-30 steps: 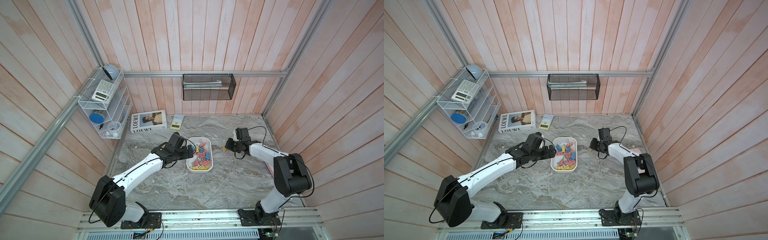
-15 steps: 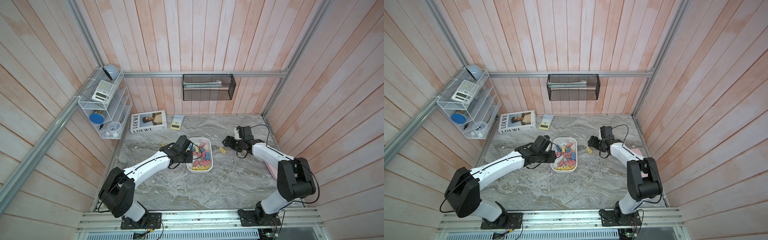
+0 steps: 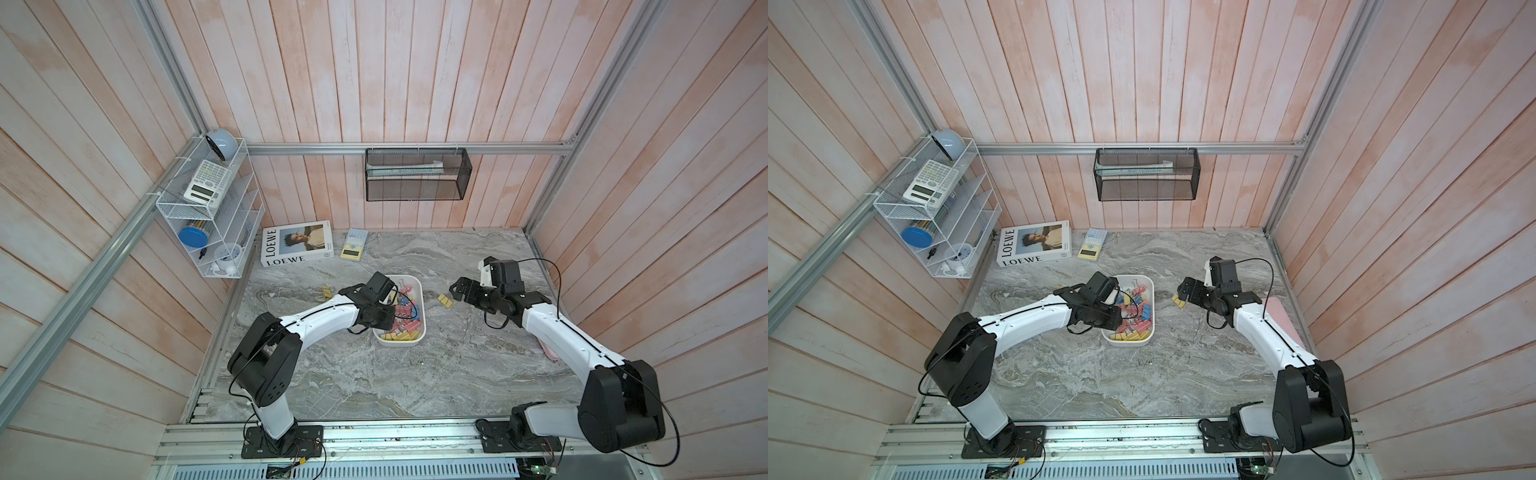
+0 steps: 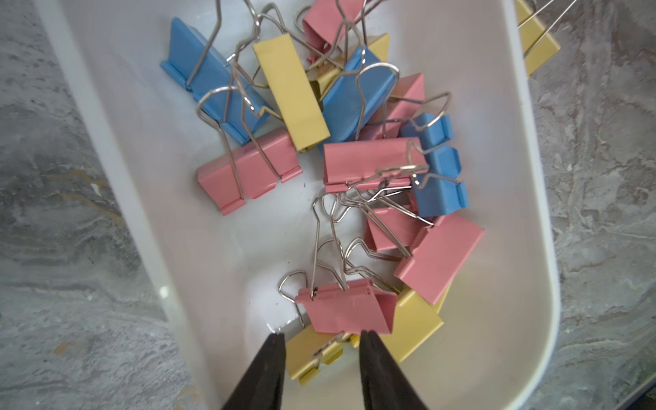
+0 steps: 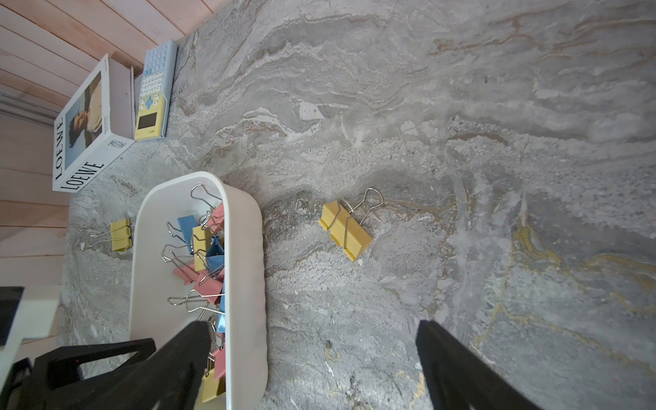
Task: Take out the binder clips from the storage box
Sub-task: Pick up the binder clip from the storage box.
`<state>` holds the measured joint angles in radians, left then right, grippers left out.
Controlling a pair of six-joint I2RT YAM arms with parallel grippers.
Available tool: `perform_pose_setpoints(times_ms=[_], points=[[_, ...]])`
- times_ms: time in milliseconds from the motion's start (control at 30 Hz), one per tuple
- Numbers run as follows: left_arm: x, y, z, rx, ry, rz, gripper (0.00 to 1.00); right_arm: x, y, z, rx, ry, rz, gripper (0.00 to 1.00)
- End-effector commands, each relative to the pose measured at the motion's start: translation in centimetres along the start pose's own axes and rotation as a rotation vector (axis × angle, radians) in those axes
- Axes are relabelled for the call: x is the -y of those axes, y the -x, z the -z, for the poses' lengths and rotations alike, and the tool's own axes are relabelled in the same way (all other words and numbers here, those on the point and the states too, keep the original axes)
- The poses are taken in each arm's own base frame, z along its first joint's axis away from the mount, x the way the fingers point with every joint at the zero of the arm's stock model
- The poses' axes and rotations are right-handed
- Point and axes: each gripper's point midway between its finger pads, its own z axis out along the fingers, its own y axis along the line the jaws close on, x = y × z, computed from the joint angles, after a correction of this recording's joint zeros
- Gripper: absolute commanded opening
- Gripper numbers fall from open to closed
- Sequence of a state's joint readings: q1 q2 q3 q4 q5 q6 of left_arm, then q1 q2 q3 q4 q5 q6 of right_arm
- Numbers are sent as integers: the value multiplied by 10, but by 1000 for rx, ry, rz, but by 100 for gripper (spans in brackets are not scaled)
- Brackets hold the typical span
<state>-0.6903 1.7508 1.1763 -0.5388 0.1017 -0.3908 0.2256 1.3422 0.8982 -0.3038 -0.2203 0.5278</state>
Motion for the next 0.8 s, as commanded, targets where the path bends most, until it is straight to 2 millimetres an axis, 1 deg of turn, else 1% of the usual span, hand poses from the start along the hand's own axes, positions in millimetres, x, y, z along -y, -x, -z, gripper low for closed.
perform_pose_setpoints(times_ms=[0, 100, 267, 333, 400, 433, 500, 533, 567, 600, 667, 767], points=[[6, 2, -4, -18, -19, -41, 41, -3, -7, 5, -27, 7, -7, 98], [5, -1, -10, -35, -21, -40, 41, -6, -7, 6, -30, 9, 0, 98], [12, -7, -10, -53, -69, -31, 38, -6, -8, 5, -31, 6, 2, 98], [14, -9, -8, -54, -83, -27, 29, -6, -8, 5, -31, 7, 1, 98], [15, -10, -6, -51, -91, -21, 25, -7, -7, 5, -30, 8, 1, 98], [17, -9, -4, -44, -98, -17, 20, -7, -7, 5, -32, 9, 0, 98], [17, -12, -2, -42, -105, -11, 17, -8, -7, 4, -33, 9, 0, 98], [17, -11, -3, -39, -105, -9, 14, -9, -7, 3, -34, 11, 0, 98], [17, -12, -3, -43, -104, -9, 9, -9, -7, 3, -34, 11, 1, 98], [15, -12, -3, -44, -97, -8, 5, -11, -8, 2, -36, 14, 4, 98], [15, -11, -2, -44, -91, -6, 5, -12, -7, 3, -36, 14, 6, 98], [17, -3, 9, -12, -90, -11, 2, -15, -7, 4, -36, 17, 12, 98]])
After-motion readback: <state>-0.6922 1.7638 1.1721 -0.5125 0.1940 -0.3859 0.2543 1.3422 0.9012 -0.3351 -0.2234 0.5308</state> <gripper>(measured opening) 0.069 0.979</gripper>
